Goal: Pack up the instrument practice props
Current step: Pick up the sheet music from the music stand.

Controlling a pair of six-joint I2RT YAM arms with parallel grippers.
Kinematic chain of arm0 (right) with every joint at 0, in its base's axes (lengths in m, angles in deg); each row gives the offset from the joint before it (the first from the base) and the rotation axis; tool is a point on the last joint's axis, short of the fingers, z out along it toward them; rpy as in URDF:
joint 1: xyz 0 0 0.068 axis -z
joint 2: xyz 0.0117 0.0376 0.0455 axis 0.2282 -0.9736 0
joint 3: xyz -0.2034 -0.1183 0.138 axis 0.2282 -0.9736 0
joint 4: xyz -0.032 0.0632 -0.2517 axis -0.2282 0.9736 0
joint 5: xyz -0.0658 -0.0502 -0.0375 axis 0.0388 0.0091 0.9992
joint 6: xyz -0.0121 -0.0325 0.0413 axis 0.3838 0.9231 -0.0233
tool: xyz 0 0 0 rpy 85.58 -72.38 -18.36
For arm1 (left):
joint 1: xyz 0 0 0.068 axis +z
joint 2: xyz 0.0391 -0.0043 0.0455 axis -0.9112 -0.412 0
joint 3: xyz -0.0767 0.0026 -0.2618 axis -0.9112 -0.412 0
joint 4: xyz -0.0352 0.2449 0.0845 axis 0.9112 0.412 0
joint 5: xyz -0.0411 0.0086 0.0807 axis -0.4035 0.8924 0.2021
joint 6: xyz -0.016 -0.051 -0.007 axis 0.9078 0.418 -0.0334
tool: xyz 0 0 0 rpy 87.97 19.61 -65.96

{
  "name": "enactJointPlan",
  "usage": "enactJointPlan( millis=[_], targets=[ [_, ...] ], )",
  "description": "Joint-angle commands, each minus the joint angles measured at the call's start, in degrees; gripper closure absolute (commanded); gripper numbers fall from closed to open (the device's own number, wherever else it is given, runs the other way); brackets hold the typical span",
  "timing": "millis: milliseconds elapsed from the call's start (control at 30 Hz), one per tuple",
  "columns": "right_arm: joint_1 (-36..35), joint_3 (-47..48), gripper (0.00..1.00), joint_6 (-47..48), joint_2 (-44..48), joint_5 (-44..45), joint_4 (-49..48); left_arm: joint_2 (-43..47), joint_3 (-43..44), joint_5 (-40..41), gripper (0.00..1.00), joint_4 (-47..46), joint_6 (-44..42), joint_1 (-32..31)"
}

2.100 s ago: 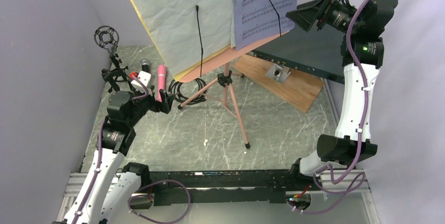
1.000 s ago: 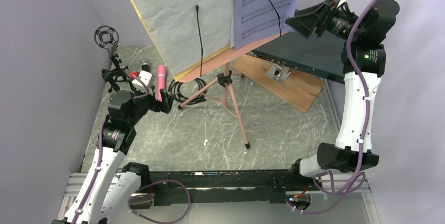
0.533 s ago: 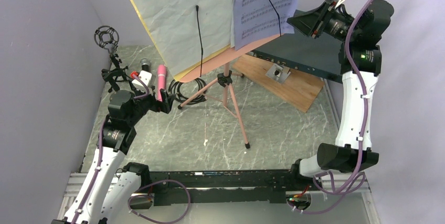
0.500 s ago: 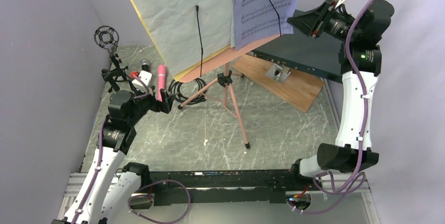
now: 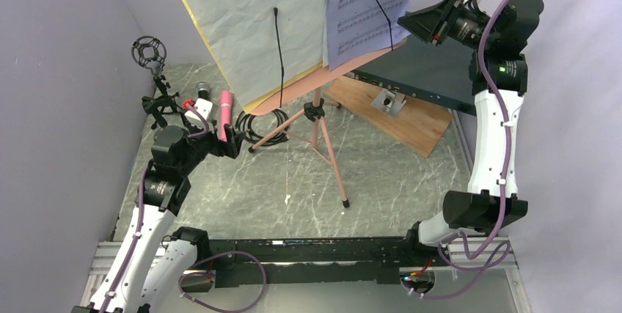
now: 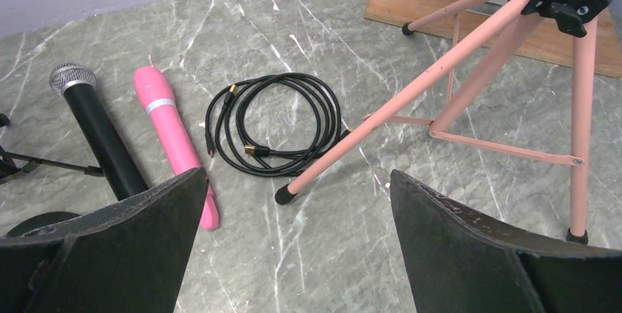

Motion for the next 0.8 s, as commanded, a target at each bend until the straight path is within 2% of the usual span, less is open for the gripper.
enactJointPlan(
  millis=[0, 133, 300, 500, 767],
  targets=[
    [-0.65, 3.09, 0.75, -0.20, -1.10, 0.20, -1.95, -0.28, 1.28, -0.83, 0.01, 0.43, -0.48, 0.28],
    [-0.76, 4.44, 1.00, 0.12, -1.35, -0.69, -2.49, -0.21, 1.32, -0.77, 0.01, 0.46, -0.55, 0.37],
    [0.55, 7.87, 1.00, 3.64, -0.63, 1.50, 1.44, -0.06, 1.32, -0.79, 0.01, 0.48, -0.59, 0.37],
    [6.81, 11.49, 1.00, 2.95, 0.37, 6.61, 3.11, 0.15, 1.32, -0.89, 0.01, 0.47, -0.55, 0.37],
    [10.86, 17.26, 1.00, 5.09, 0.93, 15.99, 7.36, 0.56, 1.30, -0.76, 0.00, 0.55, -0.64, 0.37]
  ],
)
